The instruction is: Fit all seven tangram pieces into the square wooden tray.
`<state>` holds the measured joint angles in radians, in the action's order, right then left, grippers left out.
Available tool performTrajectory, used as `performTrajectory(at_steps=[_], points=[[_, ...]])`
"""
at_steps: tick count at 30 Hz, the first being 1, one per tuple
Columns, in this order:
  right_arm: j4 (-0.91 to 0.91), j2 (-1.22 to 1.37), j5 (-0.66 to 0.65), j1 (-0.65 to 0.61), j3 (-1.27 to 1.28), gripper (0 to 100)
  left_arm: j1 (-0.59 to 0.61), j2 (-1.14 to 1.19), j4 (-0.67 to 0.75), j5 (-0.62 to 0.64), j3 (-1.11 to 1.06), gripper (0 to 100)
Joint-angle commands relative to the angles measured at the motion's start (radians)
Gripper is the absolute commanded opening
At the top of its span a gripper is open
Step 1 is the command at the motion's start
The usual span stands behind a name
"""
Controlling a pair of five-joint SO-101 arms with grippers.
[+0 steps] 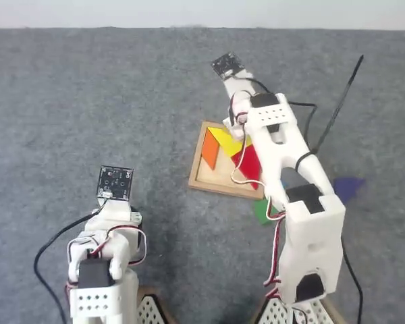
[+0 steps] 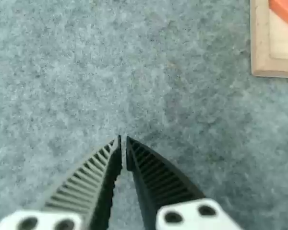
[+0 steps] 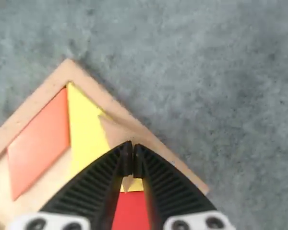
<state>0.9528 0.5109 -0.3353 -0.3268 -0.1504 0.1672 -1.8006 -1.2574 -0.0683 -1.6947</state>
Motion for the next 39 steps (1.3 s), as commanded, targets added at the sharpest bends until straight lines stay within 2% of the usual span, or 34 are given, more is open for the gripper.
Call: performTrajectory(at_steps=[1,13,24,33,39], points=[[0.010,-0.027,0.008,-0.019,0.005,0.7,-0.005,-0.017,-0.003,-0.002,0.010,2],[0.124,-0.068,0.020,-0.042,0.031,0.7,-0.005,-0.017,-0.003,-0.002,0.010,2],[0.033,-0.263,0.064,-0.097,0.275,0.7,-0.005,-0.017,-0.003,-0.002,0.010,2],[0.042,-0.263,0.252,-0.122,0.278,0.7,-0.005,-0.017,-0.003,-0.002,0.010,2],[0.036,-0.263,0.264,-0.140,0.278,0.7,-0.005,-0.017,-0.003,-0.002,0.010,2]])
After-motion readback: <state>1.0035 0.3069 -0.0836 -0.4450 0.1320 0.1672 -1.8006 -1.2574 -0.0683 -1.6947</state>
